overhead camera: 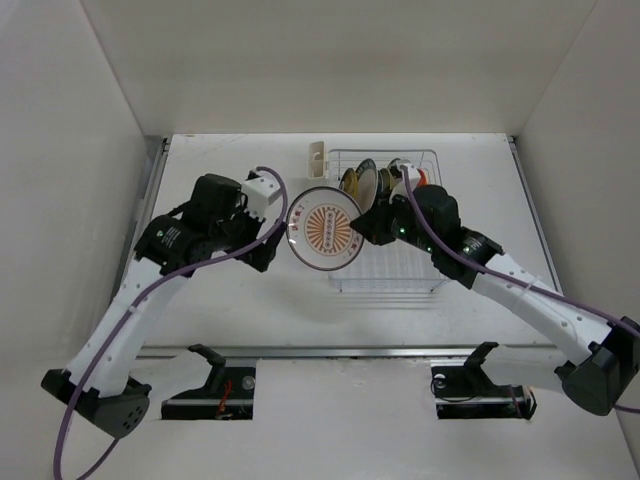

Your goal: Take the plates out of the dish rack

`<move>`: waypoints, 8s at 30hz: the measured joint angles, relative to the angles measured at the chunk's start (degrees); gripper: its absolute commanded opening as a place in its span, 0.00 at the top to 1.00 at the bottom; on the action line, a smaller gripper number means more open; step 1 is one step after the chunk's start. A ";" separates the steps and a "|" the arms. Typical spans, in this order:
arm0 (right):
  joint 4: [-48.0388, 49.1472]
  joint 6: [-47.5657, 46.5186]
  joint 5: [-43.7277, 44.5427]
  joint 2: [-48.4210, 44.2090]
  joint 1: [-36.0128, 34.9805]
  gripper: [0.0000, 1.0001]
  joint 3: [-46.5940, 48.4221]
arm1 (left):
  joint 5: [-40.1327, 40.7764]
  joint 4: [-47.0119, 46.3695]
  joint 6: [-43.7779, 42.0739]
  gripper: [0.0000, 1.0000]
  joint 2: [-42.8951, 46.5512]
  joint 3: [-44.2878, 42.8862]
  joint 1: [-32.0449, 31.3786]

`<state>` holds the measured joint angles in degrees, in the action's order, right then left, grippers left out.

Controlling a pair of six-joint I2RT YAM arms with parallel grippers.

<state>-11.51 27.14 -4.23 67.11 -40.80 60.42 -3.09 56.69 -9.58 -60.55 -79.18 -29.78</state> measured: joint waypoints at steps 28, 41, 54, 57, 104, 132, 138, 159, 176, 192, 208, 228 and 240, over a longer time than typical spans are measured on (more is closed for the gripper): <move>8.52 4.42 -9.20 -11.17 -0.92 1.00 -13.27 | -25.64 -11.67 6.73 0.47 -5.07 7.21 3.26; 10.21 3.52 -9.70 -11.02 -0.92 1.00 -14.51 | -28.33 -11.34 7.41 1.00 -5.68 7.30 5.22; 10.60 4.48 -5.70 -4.17 -1.11 0.52 -13.07 | -28.20 -10.05 7.63 1.00 -5.66 7.54 5.51; 10.25 4.55 -4.15 -0.33 -1.29 0.47 -11.72 | -29.09 -9.94 8.22 1.00 -5.68 7.54 5.46; -16.44 10.27 41.05 16.15 19.58 0.41 20.26 | -33.94 -18.16 19.30 1.00 -43.45 10.47 41.03; -12.94 1.49 32.94 31.47 23.45 1.00 17.70 | -34.29 -16.50 18.40 0.21 -49.27 5.55 42.07; -13.11 -0.11 36.39 28.04 23.41 1.00 17.27 | -34.56 -14.60 16.98 0.21 -41.53 7.34 42.16; -18.10 -1.44 45.13 2.29 0.33 1.00 19.85 | -40.81 -0.79 -2.75 0.15 -15.08 2.19 34.80; 6.43 -1.86 1.16 18.97 -11.93 1.00 9.90 | -37.77 3.17 -12.63 0.23 -14.69 7.23 32.61; 8.07 -1.44 -2.16 24.00 -12.94 0.55 9.86 | -36.87 9.33 -18.05 1.00 -14.88 8.48 32.61; 1.01 4.85 12.63 15.89 -13.66 0.21 6.99 | -29.03 12.41 -29.86 1.00 -41.35 10.43 30.95; -2.71 6.75 20.02 10.10 -13.66 0.17 4.24 | -22.64 4.94 -23.87 0.59 -46.16 12.09 28.17; -10.93 7.72 31.39 5.68 -13.09 0.11 7.50 | -20.70 1.97 -18.56 0.44 -36.35 12.09 28.17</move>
<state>-22.44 34.85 27.16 72.79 -53.89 67.92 -23.79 58.65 -28.14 -96.90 -67.09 -1.61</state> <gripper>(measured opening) 0.886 0.556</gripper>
